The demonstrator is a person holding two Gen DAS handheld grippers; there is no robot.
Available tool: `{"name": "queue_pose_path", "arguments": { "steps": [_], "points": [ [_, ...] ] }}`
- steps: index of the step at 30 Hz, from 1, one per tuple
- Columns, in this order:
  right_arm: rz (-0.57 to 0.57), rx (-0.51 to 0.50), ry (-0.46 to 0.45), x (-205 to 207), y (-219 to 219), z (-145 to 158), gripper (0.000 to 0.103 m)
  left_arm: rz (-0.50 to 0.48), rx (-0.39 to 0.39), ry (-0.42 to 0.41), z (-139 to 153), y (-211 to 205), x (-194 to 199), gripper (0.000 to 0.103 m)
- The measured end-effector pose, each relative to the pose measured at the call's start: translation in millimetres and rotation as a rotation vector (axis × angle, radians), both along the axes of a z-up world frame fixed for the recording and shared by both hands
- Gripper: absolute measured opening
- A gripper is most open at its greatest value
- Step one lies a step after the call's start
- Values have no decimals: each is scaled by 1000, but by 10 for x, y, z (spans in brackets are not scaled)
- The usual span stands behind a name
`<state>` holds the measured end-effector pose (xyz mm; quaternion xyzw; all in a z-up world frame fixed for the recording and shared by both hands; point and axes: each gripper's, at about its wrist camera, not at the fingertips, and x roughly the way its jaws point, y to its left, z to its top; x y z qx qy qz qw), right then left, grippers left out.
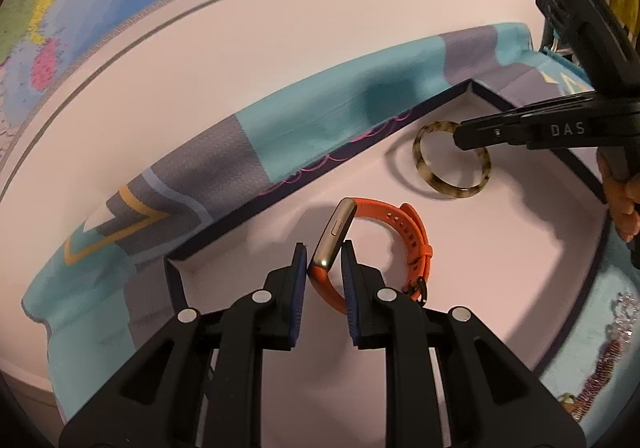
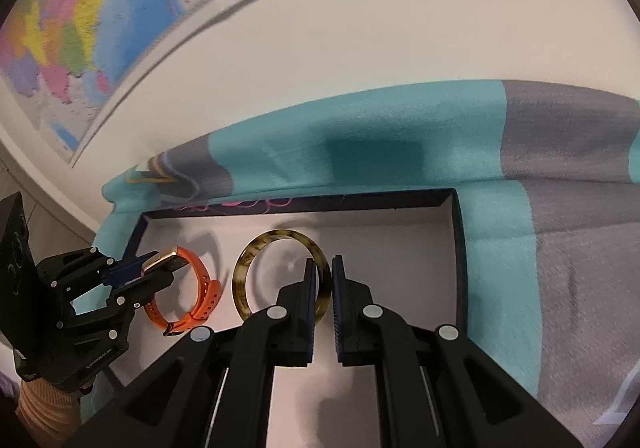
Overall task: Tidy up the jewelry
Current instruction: 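Carry the watch with the left tool into the box while the right tool places the bangle beside it, then grasp the black ring with the left tool while the right tool grasps the clear crystal bracelet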
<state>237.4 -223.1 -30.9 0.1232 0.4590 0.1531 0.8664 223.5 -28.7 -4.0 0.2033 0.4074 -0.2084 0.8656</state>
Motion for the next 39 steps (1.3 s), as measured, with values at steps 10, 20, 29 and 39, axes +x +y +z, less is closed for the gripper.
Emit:
{"name": "queue_pose_path", "arguments": {
  "steps": [10,20,29,39],
  "points": [
    [-53,6,35,97,28,-46,8,18,63,-4,-13,-50,253,24],
    [17,34,-53,-325,2,144,29,137,-32,-109,320,160,51,42],
    [218,19,-184,-1291,-51,478,45,91,-199,-186,673,306,-901,55],
    [316,-104,-134,-2010,-52,221,45,64,-232,-97,362,310,-1676,61]
  ]
}}
